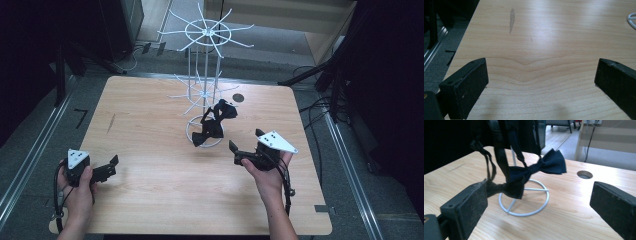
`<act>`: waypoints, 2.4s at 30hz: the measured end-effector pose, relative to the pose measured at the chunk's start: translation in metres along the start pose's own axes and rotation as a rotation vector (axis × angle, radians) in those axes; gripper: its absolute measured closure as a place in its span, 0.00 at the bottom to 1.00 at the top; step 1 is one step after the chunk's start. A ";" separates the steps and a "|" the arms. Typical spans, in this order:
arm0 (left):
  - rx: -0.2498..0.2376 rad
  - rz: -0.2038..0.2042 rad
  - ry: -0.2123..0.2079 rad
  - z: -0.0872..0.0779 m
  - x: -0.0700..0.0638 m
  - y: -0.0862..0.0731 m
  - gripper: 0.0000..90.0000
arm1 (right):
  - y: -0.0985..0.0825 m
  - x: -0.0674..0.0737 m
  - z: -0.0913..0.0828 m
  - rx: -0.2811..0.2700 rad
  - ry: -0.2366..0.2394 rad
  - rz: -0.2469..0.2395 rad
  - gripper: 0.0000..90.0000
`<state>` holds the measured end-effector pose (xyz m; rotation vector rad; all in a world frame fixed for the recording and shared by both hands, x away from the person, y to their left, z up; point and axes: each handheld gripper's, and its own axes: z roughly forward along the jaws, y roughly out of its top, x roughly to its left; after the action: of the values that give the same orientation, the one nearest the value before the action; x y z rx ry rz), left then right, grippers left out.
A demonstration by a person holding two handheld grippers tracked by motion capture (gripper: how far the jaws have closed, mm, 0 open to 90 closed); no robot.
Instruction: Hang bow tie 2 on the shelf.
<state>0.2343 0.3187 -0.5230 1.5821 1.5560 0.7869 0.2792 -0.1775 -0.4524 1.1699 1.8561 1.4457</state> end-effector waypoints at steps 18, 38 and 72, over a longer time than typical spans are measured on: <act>0.001 -0.002 0.001 0.000 0.000 0.000 0.00 | -0.026 -0.027 -0.017 0.033 -0.056 0.027 0.00; 0.001 0.003 0.005 0.000 -0.001 0.000 0.00 | -0.056 -0.063 -0.045 0.067 -0.133 0.056 0.00; 0.005 0.009 0.004 -0.001 -0.002 0.000 0.00 | -0.095 -0.118 -0.104 0.090 -0.285 0.111 0.00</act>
<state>0.2333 0.3168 -0.5228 1.5926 1.5558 0.7920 0.2236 -0.3376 -0.5240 1.4606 1.6960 1.1890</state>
